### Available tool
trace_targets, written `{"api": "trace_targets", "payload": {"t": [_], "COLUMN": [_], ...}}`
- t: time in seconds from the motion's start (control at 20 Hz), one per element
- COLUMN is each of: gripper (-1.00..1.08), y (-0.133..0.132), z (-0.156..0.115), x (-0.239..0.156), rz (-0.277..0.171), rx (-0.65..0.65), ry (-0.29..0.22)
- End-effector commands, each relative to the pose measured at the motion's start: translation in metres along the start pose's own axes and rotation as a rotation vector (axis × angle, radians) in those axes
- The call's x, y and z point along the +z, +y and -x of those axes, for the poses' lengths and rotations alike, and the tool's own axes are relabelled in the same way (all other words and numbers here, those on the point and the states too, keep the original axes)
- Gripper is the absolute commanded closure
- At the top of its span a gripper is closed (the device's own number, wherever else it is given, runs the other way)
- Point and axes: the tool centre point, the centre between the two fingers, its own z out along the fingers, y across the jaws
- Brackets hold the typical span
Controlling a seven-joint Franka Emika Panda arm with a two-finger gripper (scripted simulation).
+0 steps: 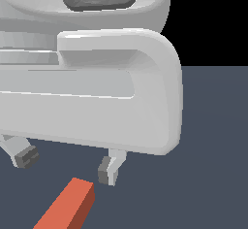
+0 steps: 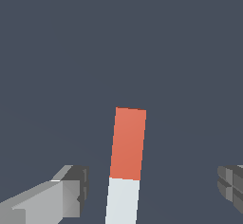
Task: Insert the peg into the horizontal hole in a box.
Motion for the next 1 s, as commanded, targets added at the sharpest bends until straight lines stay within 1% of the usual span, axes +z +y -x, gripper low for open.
{"api": "trace_targets", "payload": {"t": [0.0,0.2,0.4,0.55,0.8,0.95], "gripper": [-0.92,-0.92,-0.92,-0.92,-0.92,-0.92], "y": [-0.008,-0.017,-0.022,-0.023,-0.021,-0.022], "z": [0.033,0.069,0.089,0.094,0.089,0.091], "x": [0.013,0.028,0.036,0.038,0.036,0.038], "rz": [-0.001,-0.004,-0.005,-0.005,-0.005,-0.005], "rx": [0.034,0.072,0.094,0.099,0.094,0.096], "ry": [0.0,0.0,0.001,0.002,0.002,0.002]}}
